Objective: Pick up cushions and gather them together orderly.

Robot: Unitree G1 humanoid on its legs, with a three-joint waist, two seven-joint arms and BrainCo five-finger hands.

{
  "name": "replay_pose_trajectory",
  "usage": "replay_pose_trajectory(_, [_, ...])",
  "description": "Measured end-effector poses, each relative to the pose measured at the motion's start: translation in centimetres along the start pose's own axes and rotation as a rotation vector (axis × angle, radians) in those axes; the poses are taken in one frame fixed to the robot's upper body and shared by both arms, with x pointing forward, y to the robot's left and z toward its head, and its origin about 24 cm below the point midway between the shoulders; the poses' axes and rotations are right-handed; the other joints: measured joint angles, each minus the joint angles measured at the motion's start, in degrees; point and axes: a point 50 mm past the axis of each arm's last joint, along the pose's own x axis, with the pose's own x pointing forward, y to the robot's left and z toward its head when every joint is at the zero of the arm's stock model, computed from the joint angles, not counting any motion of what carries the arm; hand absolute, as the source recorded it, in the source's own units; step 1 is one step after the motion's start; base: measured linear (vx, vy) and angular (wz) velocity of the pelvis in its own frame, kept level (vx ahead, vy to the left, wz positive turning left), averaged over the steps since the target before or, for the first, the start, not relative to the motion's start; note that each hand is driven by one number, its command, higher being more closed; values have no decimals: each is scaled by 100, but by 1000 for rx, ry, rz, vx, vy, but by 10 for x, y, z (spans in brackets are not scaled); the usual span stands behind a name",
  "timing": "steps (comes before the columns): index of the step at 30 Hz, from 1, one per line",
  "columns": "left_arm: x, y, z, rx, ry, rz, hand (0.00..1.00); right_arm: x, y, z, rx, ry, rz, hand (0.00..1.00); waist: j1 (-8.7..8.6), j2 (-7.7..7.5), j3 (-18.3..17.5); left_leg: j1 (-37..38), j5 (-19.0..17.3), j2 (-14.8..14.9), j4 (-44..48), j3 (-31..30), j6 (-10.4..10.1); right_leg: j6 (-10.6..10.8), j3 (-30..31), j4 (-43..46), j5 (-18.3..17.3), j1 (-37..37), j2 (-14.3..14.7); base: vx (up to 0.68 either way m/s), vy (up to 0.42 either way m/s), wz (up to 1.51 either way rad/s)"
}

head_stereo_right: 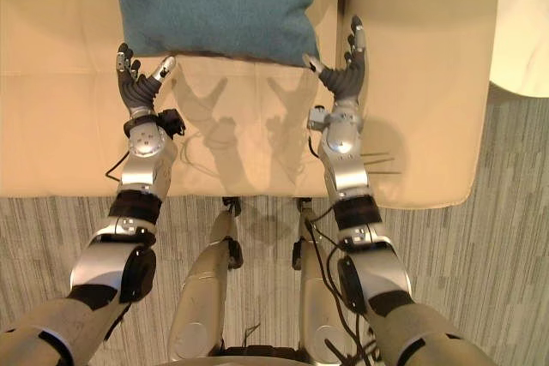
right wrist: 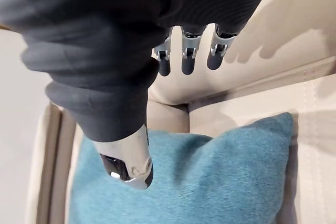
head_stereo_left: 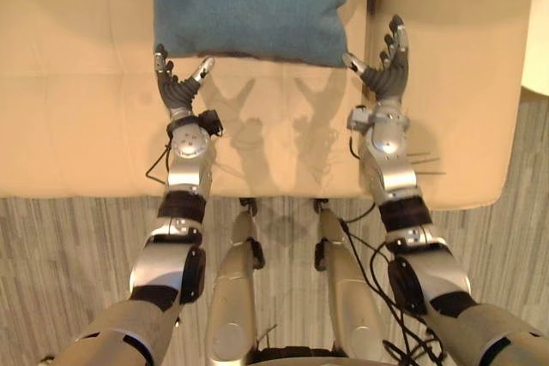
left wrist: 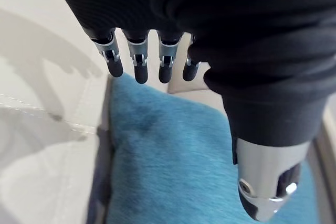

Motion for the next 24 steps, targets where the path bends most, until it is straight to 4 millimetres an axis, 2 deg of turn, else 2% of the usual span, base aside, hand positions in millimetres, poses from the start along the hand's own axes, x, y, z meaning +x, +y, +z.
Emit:
replay_pose_trajectory(1, [-19,3,-8,-4,-8,-43,0,-20,-6,-8,-7,12,48,0,39,2,-25,162,-121,21,135,-10,-36,-24,-6,0,-56,229,7,0,0,0])
replay_pose_trajectory(2, [-31,7,-16,-2,9,-57,0,-31,-8,-14,-14,26,73,0,37,1,-92,220,-184,30,198,-13,-37,-9,-9,0,-100,310,10,0,0,0])
replay_pose_trajectory(4, [-63,17,-43,13,101,-87,0,-62,-14,-33,-33,103,127,0,41,5,-437,252,-309,38,304,-11,-50,6,-2,0,-191,390,8,0,0,0])
replay_pose_trajectory(6, [-114,32,-84,44,289,-130,0,-111,-26,-66,-59,273,188,0,44,12,-690,649,-516,22,347,-9,-90,24,0,2,-356,798,6,51,-9,-3])
replay_pose_trajectory(7, [-130,37,-94,54,345,-141,0,-126,-32,-74,-70,326,198,0,45,15,-772,776,-579,12,350,-9,-100,15,0,2,-415,927,7,71,-14,1])
replay_pose_trajectory(8, [-157,49,-110,76,441,-156,0,-152,-45,-88,-108,415,215,0,34,11,-956,937,-643,-1,353,-16,-100,16,-9,4,-483,1094,4,81,-22,3])
replay_pose_trajectory(9, [-169,57,-119,97,494,-160,0,-166,-51,-96,-130,469,223,0,24,17,-1077,994,-674,-7,356,-22,-109,42,-15,8,-508,1156,-2,83,-21,2])
replay_pose_trajectory(10, [-194,73,-135,138,604,-158,0,-194,-66,-112,-163,592,220,0,16,16,-1299,1145,-728,-17,350,-26,-105,58,-12,52,-598,1270,-8,93,-18,1])
replay_pose_trajectory(12, [-230,99,-158,221,781,-157,0,-237,-91,-136,-223,799,211,0,-7,20,-1492,1504,-827,-46,324,-21,-111,74,-13,56,-727,1619,-29,87,-7,0])
replay_pose_trajectory(15, [-272,133,-177,328,995,-157,0,-282,-115,-157,-271,1030,207,0,-140,27,-1704,1950,-900,-107,230,17,-100,123,-2,57,-834,2005,-49,56,0,-1])
replay_pose_trajectory(17, [-287,147,-181,369,1070,-158,0,-297,-123,-162,-286,1108,203,0,-148,26,-1781,2187,-923,-139,144,128,-97,132,52,48,-851,2144,-76,29,27,-20])
replay_pose_trajectory(18, [-298,156,-183,411,1119,-174,0,-310,-133,-163,-301,1169,197,0,-155,58,-1903,2367,-943,-184,63,181,-90,147,125,38,-863,2231,-102,13,35,-24])
replay_pose_trajectory(20, [-307,166,-183,433,1161,-177,0,-323,-145,-165,-327,1235,173,0,-163,96,-2028,2516,-994,-221,44,257,-90,174,183,33,-882,2337,-137,21,41,-19])
replay_pose_trajectory(24, [-314,180,-180,455,1193,-146,0,-341,-164,-163,-377,1323,139,0,-201,100,-2220,2726,-1077,-292,32,387,-72,230,331,44,-924,2439,-193,12,30,-18])
